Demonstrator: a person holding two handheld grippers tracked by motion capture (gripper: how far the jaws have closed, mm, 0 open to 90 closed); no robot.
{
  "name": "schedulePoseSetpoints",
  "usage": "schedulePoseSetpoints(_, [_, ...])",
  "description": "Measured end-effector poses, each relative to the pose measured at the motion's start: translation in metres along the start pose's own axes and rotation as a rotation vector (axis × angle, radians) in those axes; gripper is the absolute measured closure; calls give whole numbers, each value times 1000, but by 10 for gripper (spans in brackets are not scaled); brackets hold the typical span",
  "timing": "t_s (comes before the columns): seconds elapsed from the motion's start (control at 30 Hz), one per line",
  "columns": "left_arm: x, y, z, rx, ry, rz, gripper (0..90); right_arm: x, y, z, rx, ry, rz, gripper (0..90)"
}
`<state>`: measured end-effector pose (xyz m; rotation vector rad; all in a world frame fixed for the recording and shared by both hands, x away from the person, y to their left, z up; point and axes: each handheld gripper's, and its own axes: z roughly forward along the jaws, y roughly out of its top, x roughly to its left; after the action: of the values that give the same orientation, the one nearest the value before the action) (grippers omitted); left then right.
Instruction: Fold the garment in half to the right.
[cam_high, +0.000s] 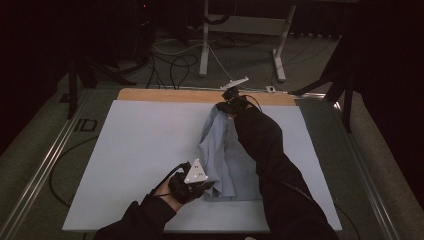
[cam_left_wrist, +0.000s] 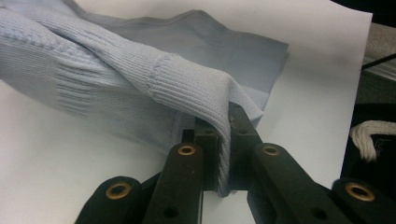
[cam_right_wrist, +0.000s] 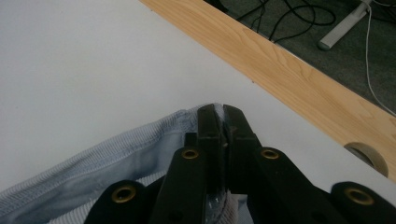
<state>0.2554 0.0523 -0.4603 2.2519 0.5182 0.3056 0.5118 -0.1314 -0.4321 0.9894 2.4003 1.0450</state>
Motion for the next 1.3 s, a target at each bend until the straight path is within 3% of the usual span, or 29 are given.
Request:
schedulePoseSetpoints(0.57, [-15, 27, 34, 22, -64, 67, 871, -27, -26, -14, -20, 6, 41, 875])
schedulePoseSetpoints(0.97, [-24, 43, 63, 44, -92, 102, 871, -38, -36, -2, -4, 32, 60, 872])
schedulePoseSetpoints(1.3, [-25, 49, 84, 52, -106, 89, 870, -41, -40, 10, 0, 62, 73, 861])
